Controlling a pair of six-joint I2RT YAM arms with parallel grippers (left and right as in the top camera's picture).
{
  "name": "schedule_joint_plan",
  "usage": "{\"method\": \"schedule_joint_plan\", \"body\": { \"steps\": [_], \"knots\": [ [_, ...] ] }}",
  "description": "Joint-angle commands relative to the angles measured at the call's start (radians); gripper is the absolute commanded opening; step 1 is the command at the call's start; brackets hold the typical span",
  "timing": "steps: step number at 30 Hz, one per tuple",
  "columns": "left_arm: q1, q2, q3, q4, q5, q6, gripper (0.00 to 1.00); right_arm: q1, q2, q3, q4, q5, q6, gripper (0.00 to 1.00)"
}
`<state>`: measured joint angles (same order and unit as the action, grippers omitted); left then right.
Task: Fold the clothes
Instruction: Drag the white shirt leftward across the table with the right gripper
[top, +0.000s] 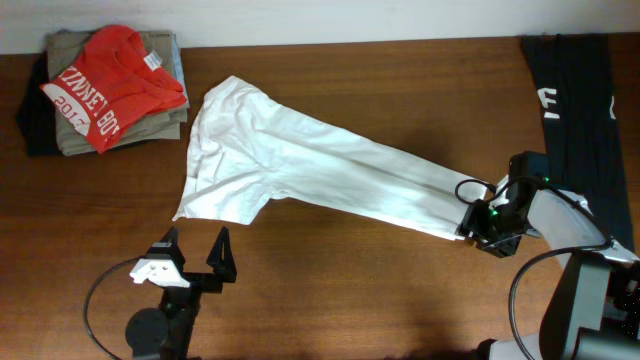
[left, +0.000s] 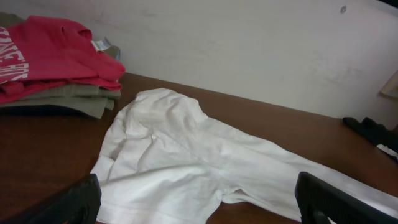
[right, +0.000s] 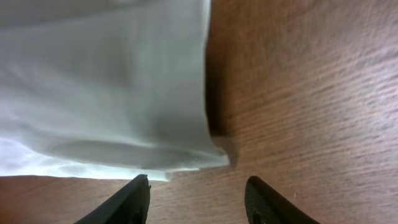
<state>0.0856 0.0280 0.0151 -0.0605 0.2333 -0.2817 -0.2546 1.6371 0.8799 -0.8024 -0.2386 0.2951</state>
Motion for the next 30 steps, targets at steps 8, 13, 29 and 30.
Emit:
{"method": "schedule_joint_plan", "body": {
  "steps": [8,13,29,30],
  "knots": [
    [0.002,0.006,-0.003,-0.004,0.014,-0.010,0.99,-0.001,-0.008,-0.014,0.061,-0.013,0.001,0.31],
    [0.002,0.006,-0.003,-0.004,0.014,-0.010,0.99,-0.002,-0.008,-0.014,0.061,0.090,0.002,0.69],
    [0.003,0.006,-0.003,-0.004,0.014,-0.010,0.99,-0.001,0.055,-0.017,0.150,0.025,0.001,0.29],
    [0.002,0.006,-0.003,-0.004,0.014,-0.010,0.99,-0.001,0.055,-0.017,0.153,0.025,0.001,0.19]
  ]
}}
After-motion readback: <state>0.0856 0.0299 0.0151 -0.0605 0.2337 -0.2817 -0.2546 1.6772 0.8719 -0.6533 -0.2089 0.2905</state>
